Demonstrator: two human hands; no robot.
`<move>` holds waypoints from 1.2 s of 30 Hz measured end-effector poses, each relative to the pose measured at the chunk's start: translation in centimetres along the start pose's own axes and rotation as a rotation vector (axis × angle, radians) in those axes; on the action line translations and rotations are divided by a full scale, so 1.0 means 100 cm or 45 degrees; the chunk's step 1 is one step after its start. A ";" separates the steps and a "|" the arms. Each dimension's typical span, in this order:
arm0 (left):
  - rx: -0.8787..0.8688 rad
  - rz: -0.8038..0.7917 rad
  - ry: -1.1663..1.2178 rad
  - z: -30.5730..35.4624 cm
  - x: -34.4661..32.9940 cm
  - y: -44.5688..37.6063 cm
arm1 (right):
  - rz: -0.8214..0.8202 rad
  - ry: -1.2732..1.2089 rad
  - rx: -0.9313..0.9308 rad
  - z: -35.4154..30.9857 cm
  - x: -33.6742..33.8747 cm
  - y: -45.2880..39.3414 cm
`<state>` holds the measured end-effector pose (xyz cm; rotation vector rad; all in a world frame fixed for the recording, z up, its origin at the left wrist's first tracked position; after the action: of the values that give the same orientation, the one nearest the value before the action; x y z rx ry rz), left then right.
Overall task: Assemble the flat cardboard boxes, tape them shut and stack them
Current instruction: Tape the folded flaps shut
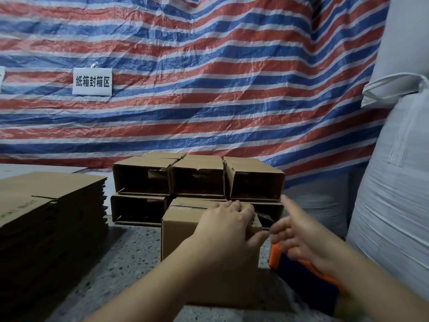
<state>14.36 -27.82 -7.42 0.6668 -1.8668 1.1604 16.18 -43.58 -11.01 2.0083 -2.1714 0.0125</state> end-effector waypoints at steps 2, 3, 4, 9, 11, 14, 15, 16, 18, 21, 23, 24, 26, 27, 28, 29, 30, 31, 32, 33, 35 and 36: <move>-0.005 -0.003 -0.008 -0.001 -0.001 -0.001 | -0.160 -0.230 -0.168 0.007 -0.021 -0.002; -0.005 -0.004 -0.010 -0.001 -0.001 -0.001 | -0.159 -0.310 -0.168 0.008 -0.025 -0.006; -0.005 -0.001 -0.012 -0.001 -0.001 -0.001 | -0.122 -0.373 -0.133 0.008 -0.026 -0.010; 0.006 0.015 0.010 0.000 -0.002 -0.001 | 0.020 -0.480 0.011 0.013 -0.028 -0.019; 0.012 0.022 0.021 -0.001 -0.002 0.000 | 0.031 -0.508 -0.010 0.021 -0.034 -0.018; 0.000 0.020 0.024 -0.001 -0.001 0.001 | 0.047 -0.603 -0.062 0.027 -0.044 -0.014; -0.003 0.013 0.027 -0.001 0.000 0.002 | 0.044 -0.640 -0.078 0.029 -0.047 -0.013; -0.004 0.010 0.028 0.000 0.000 0.002 | 0.037 -0.667 -0.090 0.029 -0.050 -0.012; -0.002 0.010 0.018 0.001 0.001 0.002 | 0.036 -0.701 -0.122 0.031 -0.051 -0.010; 0.005 0.005 0.007 0.001 0.001 0.002 | 0.028 -0.711 -0.187 0.035 -0.050 -0.011; 0.012 0.002 0.004 0.001 0.000 0.002 | 0.021 -0.705 -0.227 0.039 -0.051 -0.012; 0.015 0.004 0.000 0.001 0.000 0.002 | 0.022 -0.691 -0.237 0.041 -0.051 -0.011; 0.018 0.007 -0.007 0.001 0.000 0.002 | 0.027 -0.659 -0.240 0.042 -0.051 -0.010; 0.016 0.005 -0.006 0.002 -0.001 0.002 | 0.025 -0.631 -0.248 0.043 -0.052 -0.011; 0.014 0.001 -0.004 0.001 0.000 0.002 | 0.012 -0.614 -0.256 0.043 -0.052 -0.012; 0.014 -0.001 0.001 0.001 0.000 0.002 | 0.015 -0.602 -0.265 0.045 -0.051 -0.014; 0.018 -0.010 0.009 0.001 0.000 0.002 | 0.013 -0.589 -0.278 0.045 -0.050 -0.013; 0.021 -0.011 0.014 0.000 0.000 0.002 | 0.024 -0.577 -0.287 0.044 -0.049 -0.012; 0.022 -0.019 0.006 0.000 0.001 0.003 | 0.043 -0.563 -0.292 0.041 -0.047 -0.010; 0.022 -0.012 0.005 0.000 0.001 0.003 | 0.079 -0.517 -0.274 0.038 -0.044 -0.011; 0.025 0.000 0.003 0.000 0.002 0.002 | 0.171 -0.453 -0.127 0.024 -0.038 -0.014; 0.022 0.004 -0.002 0.001 0.002 0.001 | 0.202 -0.451 -0.056 0.016 -0.037 -0.015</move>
<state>14.12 -27.84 -7.34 0.6747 -1.8613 1.1796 17.73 -40.27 -13.32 1.9282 -2.5105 -0.3942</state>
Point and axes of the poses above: each hand's wrist, its own y-axis away from the middle knuckle, its own x-axis out of the back of the hand, z = x × y, the point moved 7 cm from there along -y, towards the middle knuckle, and after that the axes turned 13 degrees about -y, right-handed, at the moved point
